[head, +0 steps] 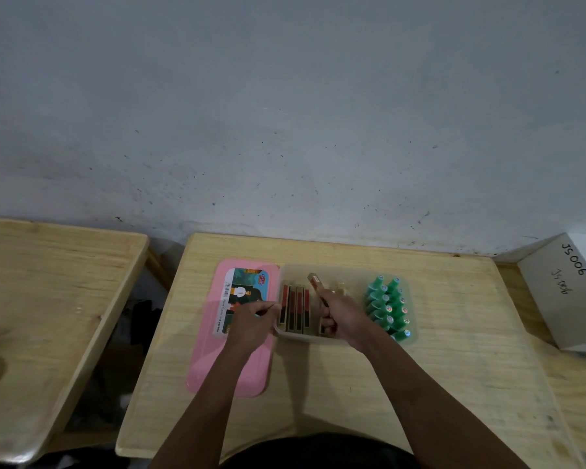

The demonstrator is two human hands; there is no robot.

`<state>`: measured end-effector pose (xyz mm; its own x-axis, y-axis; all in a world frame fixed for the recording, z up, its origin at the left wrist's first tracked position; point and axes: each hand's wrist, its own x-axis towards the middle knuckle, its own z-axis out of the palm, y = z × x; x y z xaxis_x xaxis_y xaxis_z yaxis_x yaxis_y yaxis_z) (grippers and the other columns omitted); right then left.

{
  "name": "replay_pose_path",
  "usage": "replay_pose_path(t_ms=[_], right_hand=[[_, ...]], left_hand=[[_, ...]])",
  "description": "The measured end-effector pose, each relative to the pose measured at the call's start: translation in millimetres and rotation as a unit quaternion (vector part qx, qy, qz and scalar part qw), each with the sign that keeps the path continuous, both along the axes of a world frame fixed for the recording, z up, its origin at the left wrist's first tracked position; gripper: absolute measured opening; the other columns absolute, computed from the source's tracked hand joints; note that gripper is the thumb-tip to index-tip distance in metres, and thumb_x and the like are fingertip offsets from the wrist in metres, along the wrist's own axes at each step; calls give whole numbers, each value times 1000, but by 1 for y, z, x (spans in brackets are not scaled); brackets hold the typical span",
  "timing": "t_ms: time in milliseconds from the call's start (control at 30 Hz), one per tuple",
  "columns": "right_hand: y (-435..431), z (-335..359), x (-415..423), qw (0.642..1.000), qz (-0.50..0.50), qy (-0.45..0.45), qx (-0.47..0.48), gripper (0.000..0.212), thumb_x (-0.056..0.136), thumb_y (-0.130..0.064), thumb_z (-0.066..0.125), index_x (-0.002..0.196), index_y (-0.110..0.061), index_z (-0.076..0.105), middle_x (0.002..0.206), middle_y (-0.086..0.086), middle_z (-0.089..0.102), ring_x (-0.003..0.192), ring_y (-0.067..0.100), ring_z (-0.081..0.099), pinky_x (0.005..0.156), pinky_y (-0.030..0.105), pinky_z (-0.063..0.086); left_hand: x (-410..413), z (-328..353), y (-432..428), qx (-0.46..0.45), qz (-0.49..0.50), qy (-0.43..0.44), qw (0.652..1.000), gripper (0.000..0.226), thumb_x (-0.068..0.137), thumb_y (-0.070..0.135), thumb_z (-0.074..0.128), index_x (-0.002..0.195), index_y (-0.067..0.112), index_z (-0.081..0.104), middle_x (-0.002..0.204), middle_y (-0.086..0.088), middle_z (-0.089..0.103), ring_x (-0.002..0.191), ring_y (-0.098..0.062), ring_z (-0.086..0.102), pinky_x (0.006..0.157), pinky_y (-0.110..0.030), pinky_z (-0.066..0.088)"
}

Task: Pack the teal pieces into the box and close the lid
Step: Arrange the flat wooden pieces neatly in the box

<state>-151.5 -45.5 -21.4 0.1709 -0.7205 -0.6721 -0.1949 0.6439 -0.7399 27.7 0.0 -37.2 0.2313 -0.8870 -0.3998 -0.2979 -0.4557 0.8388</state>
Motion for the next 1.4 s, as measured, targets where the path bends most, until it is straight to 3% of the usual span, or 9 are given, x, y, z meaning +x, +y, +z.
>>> replay_pose_path(t_ms=[100,400,533,600,767,900,1033,1200,1400], right_hand=[[2,-1,-1,1000,-3,-3,-15,27,100,-34,45,92,-12,60,63,-3,48,58,11,44,55,26,37],[-5,-19,13,995,28,91,-32,38,99,-40,44,88,-10,64,66,3,51,58,14,46,56,28,39],[-10,-29,32,969,92,213,-88,51,97,-44,47,81,0,67,77,15,66,67,23,56,65,31,41],[-10,-33,39,950,118,264,-116,50,97,-39,47,87,4,71,85,17,72,71,24,63,67,31,46],[-2,-33,52,923,117,323,-172,23,87,-38,56,86,-15,61,73,1,62,71,20,61,55,27,38],[-1,-34,53,910,149,345,-175,28,89,-37,58,74,-14,63,58,-2,52,61,19,54,53,26,38],[-4,-32,51,883,191,376,-207,37,94,-38,54,80,-10,74,64,1,59,60,15,55,49,23,36],[-6,-26,30,870,155,416,-214,26,92,-38,50,90,-27,75,86,-6,72,77,14,66,68,28,52],[-9,-25,-10,848,136,478,-185,24,90,-33,48,99,-24,68,99,-2,69,89,23,67,77,35,55]], left_hand=[[0,-1,0,-4,-1,-3,1000,24,91,20,58,110,9,67,83,7,62,72,-7,59,57,-15,44],[2,-4,-1,-2,1,-1,1000,24,90,24,60,108,10,68,85,5,64,82,-13,61,69,-25,48],[1,-3,-1,-15,3,-14,1000,24,90,24,61,108,11,69,92,4,65,87,-8,58,66,-15,42],[1,-3,-1,-19,5,-21,1000,25,90,25,61,109,11,69,94,3,65,91,-9,57,68,-12,41],[2,-5,-1,-22,5,-18,1000,26,89,24,62,110,10,69,93,1,66,94,-15,61,81,-25,49],[2,-6,-1,-20,7,-15,1000,26,89,25,62,109,11,69,94,0,66,96,-16,62,86,-29,51],[2,-9,-1,-23,9,-15,1000,26,89,26,62,110,12,69,98,-1,69,95,-14,61,81,-25,49],[1,-9,-1,-23,4,-18,1000,26,90,25,61,111,11,68,95,2,66,92,-12,60,70,-16,44],[1,-9,-1,-31,8,-5,999,25,90,20,61,110,9,68,93,3,65,86,-7,59,68,-10,42]])
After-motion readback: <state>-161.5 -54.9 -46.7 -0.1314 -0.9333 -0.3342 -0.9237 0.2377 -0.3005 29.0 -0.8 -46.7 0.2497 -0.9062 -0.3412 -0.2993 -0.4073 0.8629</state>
